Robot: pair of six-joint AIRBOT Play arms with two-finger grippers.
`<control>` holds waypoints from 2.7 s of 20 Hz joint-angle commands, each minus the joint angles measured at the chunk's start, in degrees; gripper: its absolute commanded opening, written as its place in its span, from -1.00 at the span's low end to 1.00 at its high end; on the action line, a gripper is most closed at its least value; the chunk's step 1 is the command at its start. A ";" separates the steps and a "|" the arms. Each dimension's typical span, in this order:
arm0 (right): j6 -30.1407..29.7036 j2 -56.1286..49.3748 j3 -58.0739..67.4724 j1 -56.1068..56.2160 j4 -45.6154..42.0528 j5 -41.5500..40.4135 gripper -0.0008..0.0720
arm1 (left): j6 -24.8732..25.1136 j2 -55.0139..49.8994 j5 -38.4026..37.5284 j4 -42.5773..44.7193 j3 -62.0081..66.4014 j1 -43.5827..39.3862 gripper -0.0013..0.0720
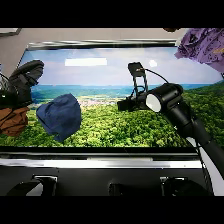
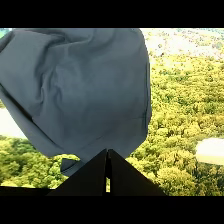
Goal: Fold the clothes and pants, and hang the long-sleeved shirts on hangers.
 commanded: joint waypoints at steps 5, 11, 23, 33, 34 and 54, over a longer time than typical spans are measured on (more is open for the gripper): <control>0.00 -0.04 0.07 0.04 -0.04 0.00 -0.91 | 0.00 0.04 0.02 0.00 0.00 -0.02 -0.92; 0.00 -0.04 0.07 0.04 -0.04 0.00 -0.91 | 0.00 0.04 0.02 0.00 0.00 -0.02 -0.92; 0.00 -0.04 0.07 0.04 -0.04 -0.13 -0.91 | 0.00 0.04 1.75 -0.02 0.00 -0.02 -0.92; -0.02 -0.04 0.07 0.04 -0.04 -1.07 -0.91 | -1.49 -2.43 0.79 0.26 -0.39 -0.11 1.00; 0.00 -0.04 0.07 0.02 -0.07 -1.05 -0.91 | -1.51 -3.91 1.16 1.51 -1.22 -0.11 1.00; -0.02 -0.04 0.07 0.02 0.02 0.52 -0.87 | -1.20 -28.33 13.79 -10.56 -10.99 -3.72 -0.93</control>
